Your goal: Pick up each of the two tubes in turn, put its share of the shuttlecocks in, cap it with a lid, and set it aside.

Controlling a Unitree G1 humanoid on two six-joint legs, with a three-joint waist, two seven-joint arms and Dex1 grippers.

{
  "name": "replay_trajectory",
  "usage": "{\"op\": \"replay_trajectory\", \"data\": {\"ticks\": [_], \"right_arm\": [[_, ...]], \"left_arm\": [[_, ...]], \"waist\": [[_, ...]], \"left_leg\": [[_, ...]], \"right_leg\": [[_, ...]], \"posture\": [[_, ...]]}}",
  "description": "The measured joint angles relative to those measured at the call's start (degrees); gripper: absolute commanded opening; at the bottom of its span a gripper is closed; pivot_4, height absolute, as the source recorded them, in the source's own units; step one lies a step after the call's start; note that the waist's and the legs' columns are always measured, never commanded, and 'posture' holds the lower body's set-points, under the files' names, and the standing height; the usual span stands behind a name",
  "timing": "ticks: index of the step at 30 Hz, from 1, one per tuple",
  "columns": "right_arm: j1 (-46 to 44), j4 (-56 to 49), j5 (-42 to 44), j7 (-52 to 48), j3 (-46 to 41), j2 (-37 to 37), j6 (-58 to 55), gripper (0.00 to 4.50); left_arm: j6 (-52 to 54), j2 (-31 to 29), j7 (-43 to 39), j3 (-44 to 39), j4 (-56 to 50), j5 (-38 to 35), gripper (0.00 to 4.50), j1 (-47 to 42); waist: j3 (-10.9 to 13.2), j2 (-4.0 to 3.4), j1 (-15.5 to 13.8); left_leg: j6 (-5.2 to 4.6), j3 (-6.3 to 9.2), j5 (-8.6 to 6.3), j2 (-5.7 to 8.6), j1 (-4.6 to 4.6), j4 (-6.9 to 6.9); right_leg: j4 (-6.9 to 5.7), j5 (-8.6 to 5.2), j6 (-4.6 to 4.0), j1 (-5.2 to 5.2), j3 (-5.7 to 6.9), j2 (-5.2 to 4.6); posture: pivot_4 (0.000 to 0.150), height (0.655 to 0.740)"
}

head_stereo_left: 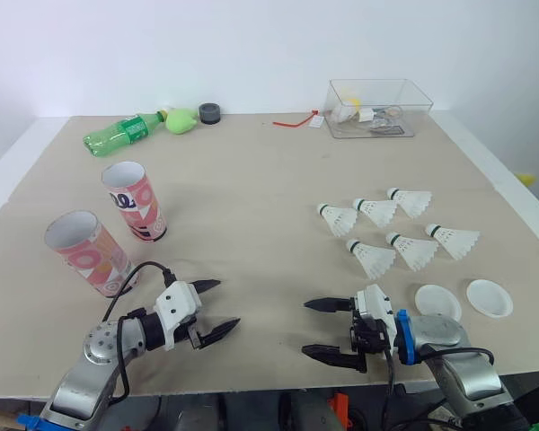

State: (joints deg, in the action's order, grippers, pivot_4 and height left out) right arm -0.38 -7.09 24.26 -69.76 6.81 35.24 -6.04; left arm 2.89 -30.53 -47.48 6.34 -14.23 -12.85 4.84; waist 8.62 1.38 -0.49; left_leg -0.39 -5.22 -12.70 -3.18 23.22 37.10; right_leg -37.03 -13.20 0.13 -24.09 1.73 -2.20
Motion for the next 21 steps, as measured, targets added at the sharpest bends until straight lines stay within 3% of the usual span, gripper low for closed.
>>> {"op": "replay_trajectory", "data": {"ticks": [21], "right_arm": [[0.01,1.25,-0.23,1.54,-0.29,-1.09,2.2,4.5]], "left_arm": [[-2.04,-0.28,-3.02,-0.1,2.35,-1.71,4.43,-0.42]], "waist": [[0.0,0.0,0.0]], "left_leg": [[0.0,-0.02,0.0,-0.04,0.02,0.2]], "right_leg": [[-0.05,-0.02,-0.1,0.02,-0.01,0.0]], "posture": [[0.15,0.74]]}}
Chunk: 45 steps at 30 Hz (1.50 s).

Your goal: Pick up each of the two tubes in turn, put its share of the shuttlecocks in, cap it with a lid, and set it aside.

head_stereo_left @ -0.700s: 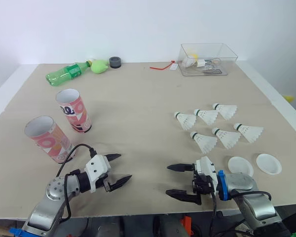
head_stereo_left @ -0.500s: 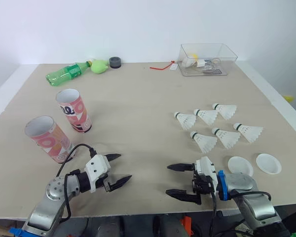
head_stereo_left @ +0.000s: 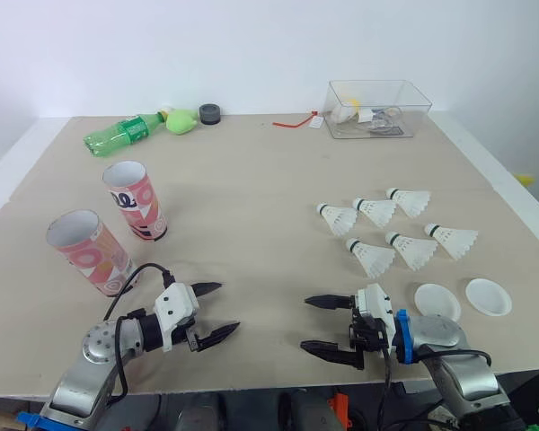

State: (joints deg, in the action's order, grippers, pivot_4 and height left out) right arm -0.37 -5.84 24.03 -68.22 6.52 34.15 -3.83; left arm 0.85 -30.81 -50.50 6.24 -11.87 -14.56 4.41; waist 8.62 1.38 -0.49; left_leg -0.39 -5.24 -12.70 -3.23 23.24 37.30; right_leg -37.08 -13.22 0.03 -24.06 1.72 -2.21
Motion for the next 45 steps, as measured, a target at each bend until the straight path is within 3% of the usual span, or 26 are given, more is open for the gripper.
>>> {"op": "replay_trajectory", "data": {"ticks": [7,12,15,19,25,32,45], "right_arm": [[-0.85,-0.03,0.48,1.51,-0.47,-0.59,-1.36,4.5],[-7.25,-1.7,3.69,3.66,-0.7,-0.99,-8.46,4.5],[-16.41,-1.86,3.73,5.16,0.63,-3.7,-11.79,4.5],[-21.39,-0.46,3.53,6.58,2.98,-6.95,-15.09,4.5],[-31.56,11.56,-1.11,6.51,4.96,-10.57,-13.27,4.5],[-33.58,20.78,-5.23,-0.2,7.09,-12.59,-3.23,4.5],[-33.4,22.64,-6.41,-2.95,7.01,-12.65,-0.99,4.5]], "left_arm": [[-1.02,0.6,0.49,-0.01,0.33,0.44,4.43,0.03],[-0.04,3.16,3.83,-1.56,-0.29,-1.1,4.43,1.6],[0.3,7.63,10.18,-3.7,-5.15,-1.63,4.43,6.59],[0.11,11.52,17.28,-5.84,-8.13,-0.06,4.43,10.98],[-0.64,21.47,33.42,-9.12,-14.29,6.55,4.43,19.87],[-0.44,29.08,41.98,-9.63,-18.75,6.52,4.43,24.99],[-0.48,30.55,45.4,-17.87,-16.7,1.12,4.43,26.35]], "waist": [[0.0,0.0,0.01],[0.02,0.01,0.06],[0.09,0.13,0.16],[0.11,0.16,0.01],[0.13,0.23,0.08],[0.16,0.27,0.1],[0.19,0.31,0.13]], "left_leg": [[0.0,-0.01,0.0,0.0,0.0,0.01],[0.0,-0.06,0.0,-0.07,0.03,0.09],[0.01,-0.1,0.0,-0.16,0.05,0.09],[0.01,0.01,-0.01,-0.16,0.13,0.06],[-0.02,-0.11,-0.03,-0.11,0.13,0.1],[-0.04,-0.17,-0.04,-0.12,0.14,0.11],[-0.04,-0.16,-0.05,-0.22,0.14,0.12]], "right_leg": [[0.0,0.02,0.02,0.0,-0.02,0.0],[-0.02,0.1,-0.04,-0.03,-0.06,0.02],[-0.03,0.23,0.05,-0.12,-0.13,0.14],[-0.05,0.16,0.0,-0.13,-0.23,0.16],[-0.05,0.2,0.06,-0.16,-0.33,0.12],[-0.04,0.18,0.07,-0.2,-0.3,0.17],[-0.05,0.08,-0.16,-0.24,-0.26,0.29]], "posture": [[0.15,0.74],[0.15,0.74],[0.15,0.74],[0.15,0.74],[0.15,0.74],[0.15,0.74],[0.15,0.74]]}}
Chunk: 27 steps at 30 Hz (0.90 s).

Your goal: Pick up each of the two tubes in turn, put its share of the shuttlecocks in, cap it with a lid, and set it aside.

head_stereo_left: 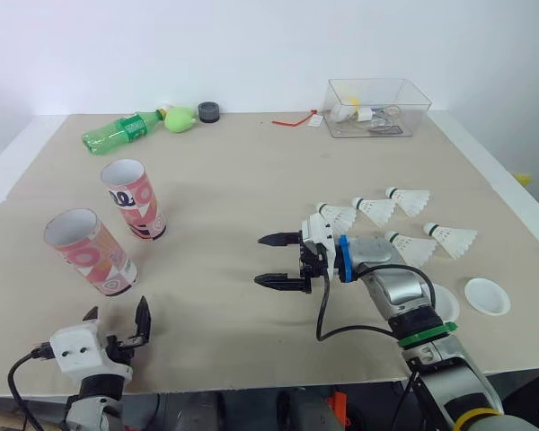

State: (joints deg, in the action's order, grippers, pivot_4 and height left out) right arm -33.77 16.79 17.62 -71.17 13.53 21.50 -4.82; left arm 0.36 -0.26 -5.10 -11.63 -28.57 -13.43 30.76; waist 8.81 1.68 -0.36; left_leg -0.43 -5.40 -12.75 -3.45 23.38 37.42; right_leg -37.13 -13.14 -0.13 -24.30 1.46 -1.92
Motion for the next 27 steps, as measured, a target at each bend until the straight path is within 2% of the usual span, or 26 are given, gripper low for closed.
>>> {"op": "replay_trajectory", "data": {"ticks": [6,27], "right_arm": [[-0.06,0.46,-0.88,0.34,-0.19,-0.14,0.5,4.5],[0.45,0.37,-1.08,1.63,-1.07,1.17,0.5,4.5]], "left_arm": [[1.19,-2.91,1.04,-3.03,5.23,0.04,4.43,-7.08],[2.1,-5.01,2.41,-4.98,13.15,0.4,4.43,-17.28]], "waist": [[0.0,0.0,-0.01],[-0.02,-0.02,-0.03]], "left_leg": [[0.0,-0.01,0.0,-0.02,0.0,0.0],[0.03,-0.06,-0.02,-0.12,-0.05,0.0]], "right_leg": [[0.0,0.07,0.07,0.0,0.01,0.01],[-0.03,0.22,0.05,0.01,0.03,0.09]], "posture": [[0.15,0.74],[0.15,0.74]]}}
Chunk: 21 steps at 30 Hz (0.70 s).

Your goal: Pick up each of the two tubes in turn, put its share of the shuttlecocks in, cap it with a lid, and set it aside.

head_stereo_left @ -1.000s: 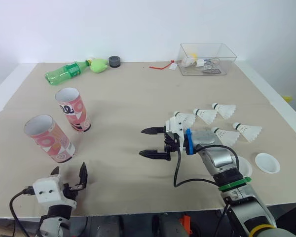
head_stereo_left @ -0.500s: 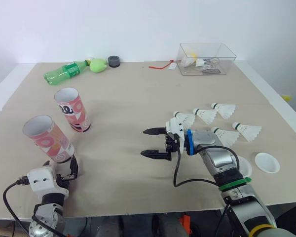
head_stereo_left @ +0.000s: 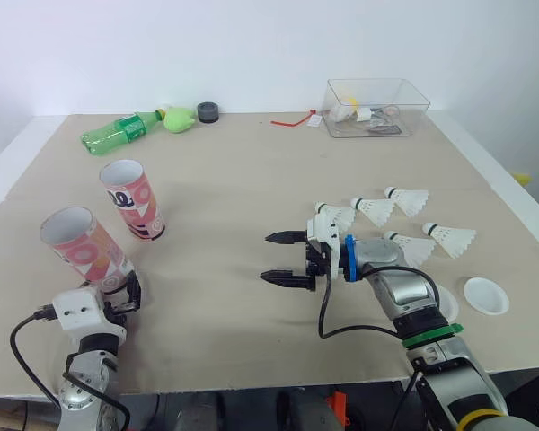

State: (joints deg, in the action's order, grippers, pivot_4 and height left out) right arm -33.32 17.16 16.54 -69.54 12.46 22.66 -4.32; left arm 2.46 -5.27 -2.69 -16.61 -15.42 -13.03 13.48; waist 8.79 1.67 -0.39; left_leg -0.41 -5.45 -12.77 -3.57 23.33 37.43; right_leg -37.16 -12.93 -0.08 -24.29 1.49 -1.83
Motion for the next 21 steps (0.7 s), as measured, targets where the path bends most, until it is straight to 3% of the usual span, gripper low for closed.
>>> {"op": "replay_trajectory", "data": {"ticks": [14,19,21], "right_arm": [[0.35,-0.04,-0.03,0.11,-0.02,0.45,0.0,4.5],[0.39,-0.11,-0.03,0.1,-0.03,0.79,-0.01,4.5],[0.46,-0.21,-0.02,0.1,-0.03,0.81,-0.02,4.5]], "left_arm": [[-0.88,-3.07,-3.72,-1.74,6.51,-1.4,4.43,-5.16],[-2.09,-5.11,-6.4,-2.27,9.23,-2.29,3.03,-6.2],[-2.54,-5.6,-7.04,-2.52,9.86,-2.65,3.03,-6.26]], "waist": [[-0.12,-0.21,-0.02],[-0.16,-0.3,-0.02],[-0.16,-0.31,-0.02]], "left_leg": [[-0.02,-0.01,0.03,-0.08,-0.08,0.0],[-0.04,-0.01,0.05,-0.11,-0.12,0.0],[-0.04,0.0,0.05,-0.12,-0.13,0.0]], "right_leg": [[-0.04,0.07,-0.11,0.02,0.0,0.09],[-0.05,0.09,-0.19,0.02,0.0,0.13],[-0.05,0.1,-0.2,0.02,-0.01,0.15]], "posture": [[0.15,0.74],[0.15,0.74],[0.15,0.74]]}}
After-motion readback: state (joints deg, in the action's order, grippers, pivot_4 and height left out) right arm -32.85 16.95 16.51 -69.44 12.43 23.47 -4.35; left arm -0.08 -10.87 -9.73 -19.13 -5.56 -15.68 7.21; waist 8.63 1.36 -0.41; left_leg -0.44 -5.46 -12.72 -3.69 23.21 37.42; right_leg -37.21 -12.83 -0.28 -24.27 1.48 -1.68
